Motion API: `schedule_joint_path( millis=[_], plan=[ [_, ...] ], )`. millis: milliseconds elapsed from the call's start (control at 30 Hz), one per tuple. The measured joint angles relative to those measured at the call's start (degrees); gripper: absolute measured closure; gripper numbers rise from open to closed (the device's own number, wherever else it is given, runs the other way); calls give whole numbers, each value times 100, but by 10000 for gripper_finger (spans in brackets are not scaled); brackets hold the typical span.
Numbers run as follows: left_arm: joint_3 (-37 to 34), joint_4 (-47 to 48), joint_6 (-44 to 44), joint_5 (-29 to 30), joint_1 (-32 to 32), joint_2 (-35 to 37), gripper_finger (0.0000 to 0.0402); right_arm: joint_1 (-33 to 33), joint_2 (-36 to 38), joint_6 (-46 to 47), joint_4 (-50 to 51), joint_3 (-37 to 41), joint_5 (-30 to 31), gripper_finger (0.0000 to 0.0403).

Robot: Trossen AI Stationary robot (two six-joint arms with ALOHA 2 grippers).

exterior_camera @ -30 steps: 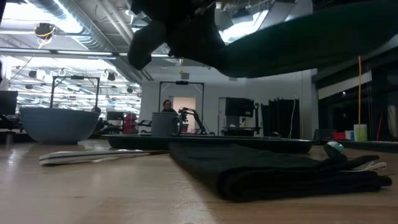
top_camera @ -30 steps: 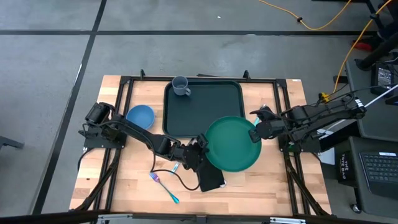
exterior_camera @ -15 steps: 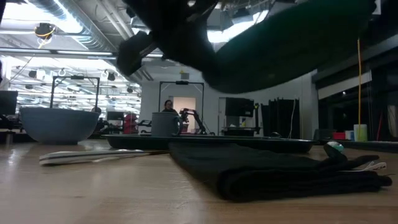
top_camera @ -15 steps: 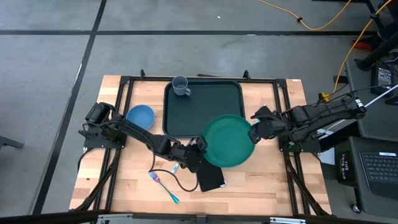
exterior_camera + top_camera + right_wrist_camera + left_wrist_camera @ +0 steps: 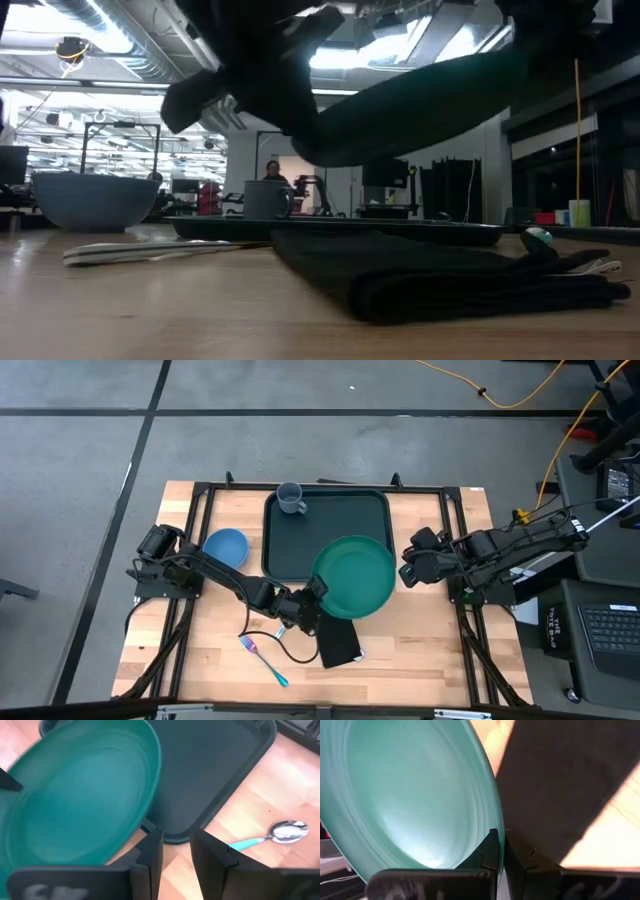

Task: Set up tray
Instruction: Put the plate on the tray to the bottom of the mug

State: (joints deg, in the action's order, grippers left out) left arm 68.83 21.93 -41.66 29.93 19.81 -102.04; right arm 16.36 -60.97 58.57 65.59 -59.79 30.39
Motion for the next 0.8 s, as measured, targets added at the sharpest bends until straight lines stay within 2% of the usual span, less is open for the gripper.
schedule_joint_path(
  millis=[133, 300, 433, 600, 800],
  plan=[
    [-1, 418, 314, 43, -20, 1, 399, 0, 0, -69, 76, 2, 14, 332],
    [1, 855, 811, 13, -122, 205, 399, 4, 0, -295, 74, 4, 462, 393],
    [3, 1125, 1133, -38, -209, 484, 399, 4, 0, -484, 45, 12, 815, 392],
    [10, 1592, 1639, -676, -464, 775, 399, 117, 2, -1035, -843, 516, 1533, 398],
    [10, 1965, 1865, -778, -840, 894, 399, 117, 0, -2014, -2565, 1506, 1668, 399]
  ],
)
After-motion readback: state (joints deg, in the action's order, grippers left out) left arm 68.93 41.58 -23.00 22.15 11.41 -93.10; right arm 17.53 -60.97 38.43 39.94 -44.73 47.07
